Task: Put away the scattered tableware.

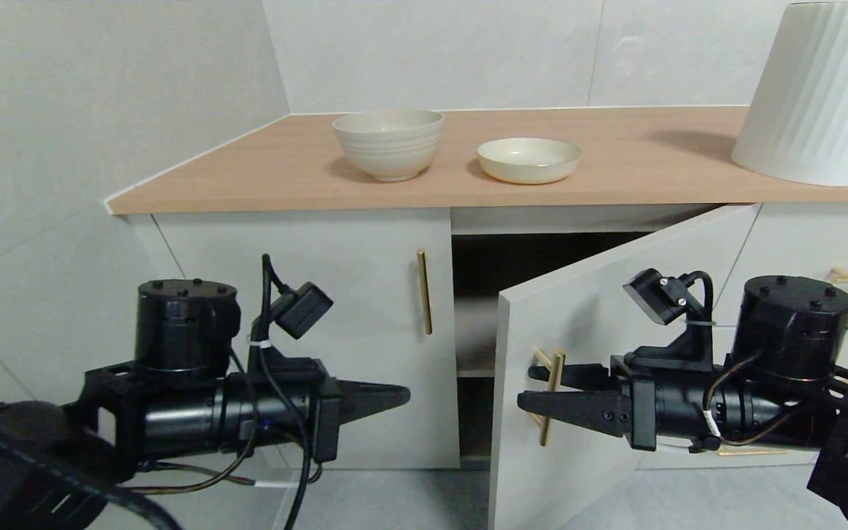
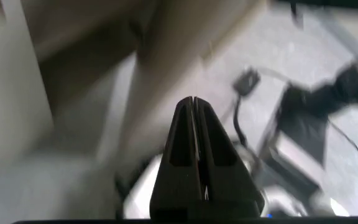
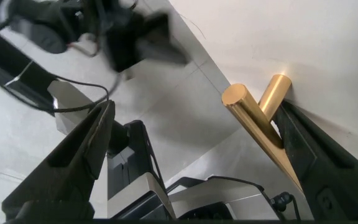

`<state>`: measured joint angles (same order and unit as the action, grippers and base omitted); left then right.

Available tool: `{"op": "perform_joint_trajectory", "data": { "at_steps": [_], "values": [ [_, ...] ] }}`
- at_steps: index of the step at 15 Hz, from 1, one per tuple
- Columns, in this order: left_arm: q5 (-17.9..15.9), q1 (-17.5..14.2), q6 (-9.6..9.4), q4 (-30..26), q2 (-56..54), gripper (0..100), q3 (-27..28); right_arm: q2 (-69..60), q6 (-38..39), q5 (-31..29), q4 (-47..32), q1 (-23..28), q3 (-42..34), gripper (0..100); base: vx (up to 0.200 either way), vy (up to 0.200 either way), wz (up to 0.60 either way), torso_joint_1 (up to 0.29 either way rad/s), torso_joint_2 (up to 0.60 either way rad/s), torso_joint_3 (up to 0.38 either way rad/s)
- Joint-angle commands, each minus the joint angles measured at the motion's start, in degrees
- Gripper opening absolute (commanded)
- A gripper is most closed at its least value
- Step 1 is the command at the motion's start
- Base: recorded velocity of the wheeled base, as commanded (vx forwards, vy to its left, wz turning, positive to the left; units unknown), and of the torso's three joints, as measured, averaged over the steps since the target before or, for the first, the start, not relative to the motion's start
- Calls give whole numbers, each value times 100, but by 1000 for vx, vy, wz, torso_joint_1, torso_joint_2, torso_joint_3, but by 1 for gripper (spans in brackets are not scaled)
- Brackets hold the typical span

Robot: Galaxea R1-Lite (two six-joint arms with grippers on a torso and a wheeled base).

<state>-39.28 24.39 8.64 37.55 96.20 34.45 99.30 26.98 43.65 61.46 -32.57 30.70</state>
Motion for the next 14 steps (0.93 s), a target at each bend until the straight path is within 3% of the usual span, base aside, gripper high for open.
{"op": "perform_joint_trajectory", "data": {
  "at_steps": [1, 3, 6, 7, 10, 14],
  "values": [
    [113, 347, 401, 1027, 1129, 0, 343, 1, 0, 3, -3, -3, -2, 100, 0, 0, 0, 0, 0, 0],
    [245, 610, 639, 1844, 1630, 0, 317, -78, 0, -6, -3, -3, -46, 100, 0, 0, 0, 0, 0, 0],
    [465, 681, 665, 3602, 2641, 0, 369, -104, -8, -6, -3, 5, -134, 100, 0, 0, 0, 0, 0, 0],
    [465, 681, 674, 3918, 2791, 0, 387, -95, -8, -15, -3, 5, -125, 100, 0, 0, 0, 0, 0, 0],
    [491, 821, 674, 3945, 2852, 0, 651, -78, -8, -24, 138, 5, -152, 100, 0, 0, 0, 0, 0, 0],
    [843, 1103, 674, 3945, 3089, 0, 1073, -25, -8, -41, 146, 14, -169, 100, 0, 0, 0, 0, 0, 0]
  ]
}}
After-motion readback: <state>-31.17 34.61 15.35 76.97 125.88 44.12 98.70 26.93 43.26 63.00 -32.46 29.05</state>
